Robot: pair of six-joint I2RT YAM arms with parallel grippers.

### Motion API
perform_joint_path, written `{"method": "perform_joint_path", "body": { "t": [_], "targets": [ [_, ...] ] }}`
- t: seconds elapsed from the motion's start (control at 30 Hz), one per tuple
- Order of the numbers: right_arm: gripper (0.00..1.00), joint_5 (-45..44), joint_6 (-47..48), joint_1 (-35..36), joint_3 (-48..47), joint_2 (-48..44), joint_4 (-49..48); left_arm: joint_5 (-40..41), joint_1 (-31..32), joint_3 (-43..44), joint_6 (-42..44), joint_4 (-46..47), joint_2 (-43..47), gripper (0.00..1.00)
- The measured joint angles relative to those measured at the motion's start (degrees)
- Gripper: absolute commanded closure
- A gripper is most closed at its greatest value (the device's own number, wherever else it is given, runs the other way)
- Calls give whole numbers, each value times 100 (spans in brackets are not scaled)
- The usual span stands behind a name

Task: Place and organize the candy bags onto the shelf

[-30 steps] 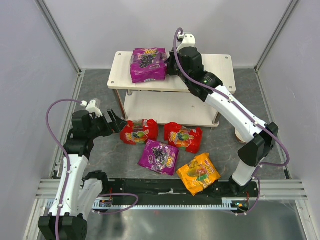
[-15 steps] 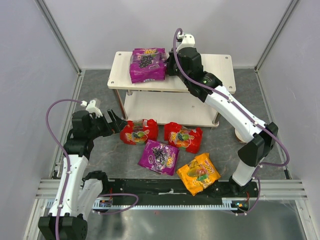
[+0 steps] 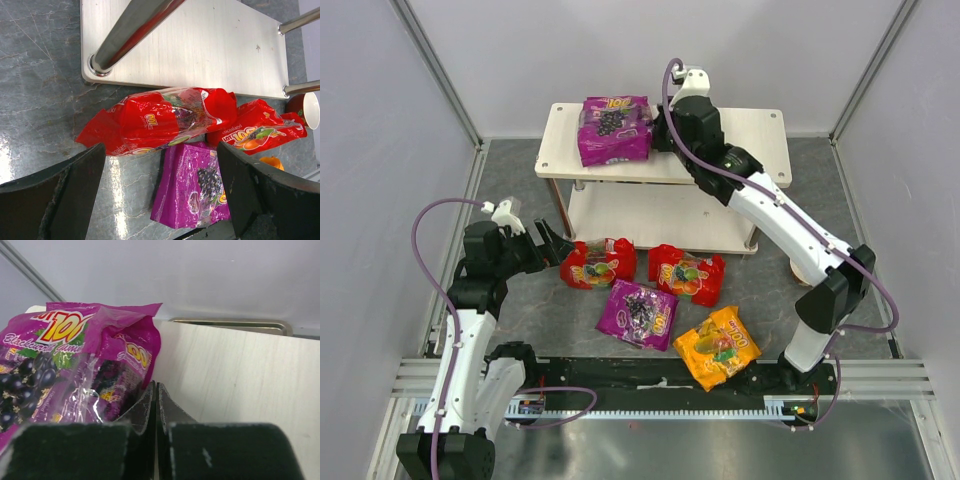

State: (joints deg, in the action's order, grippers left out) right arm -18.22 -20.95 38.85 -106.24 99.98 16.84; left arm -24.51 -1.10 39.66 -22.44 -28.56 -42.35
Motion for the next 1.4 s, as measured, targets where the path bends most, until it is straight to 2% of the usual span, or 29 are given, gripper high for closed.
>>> {"method": "perform_joint_path", "body": {
  "t": [0.17, 0.33, 0.5, 0.67, 0.87, 1.0, 1.1, 1.2, 1.23, 1.27, 1.33, 1.4],
  "targets": [
    [100, -299, 181, -116, 116, -328, 114, 0, 0, 0, 0, 0, 2, 1],
    [100, -551, 356, -435, 623, -1292, 98, 0, 11, 0, 0, 0, 2, 1],
    [100, -68, 538, -426, 1362, -2378, 188, -2, 11, 0, 0, 0, 2, 1],
    [100, 765, 645, 26, 2603, -3296, 487, 2, 22, 0, 0, 0, 11, 1],
    [100, 1572, 573, 944, 4157, -4033, 892, 0, 22, 0, 0, 0, 17, 1],
    [98, 1886, 490, 1491, 4802, -4251, 988, 0, 22, 0, 0, 0, 15, 1],
    [92, 2000, 481, 1788, 5045, -4054, 916, 0, 22, 0, 0, 0, 13, 1],
    [70, 2059, 492, 1858, 5254, -3698, 684, 0, 22, 0, 0, 0, 15, 1],
    [52, 2072, 498, 1858, 5327, -3571, 610, 0, 22, 0, 0, 0, 15, 1],
    [44, 2098, 520, 1858, 5403, -3438, 538, 0, 22, 0, 0, 0, 15, 1],
    [29, 2173, 601, 1853, 5580, -3206, 334, 0, 22, 0, 0, 0, 15, 1],
    [25, 2295, 691, 1856, 5722, -3014, 179, 0, 22, 0, 0, 0, 15, 1]
  ]
}}
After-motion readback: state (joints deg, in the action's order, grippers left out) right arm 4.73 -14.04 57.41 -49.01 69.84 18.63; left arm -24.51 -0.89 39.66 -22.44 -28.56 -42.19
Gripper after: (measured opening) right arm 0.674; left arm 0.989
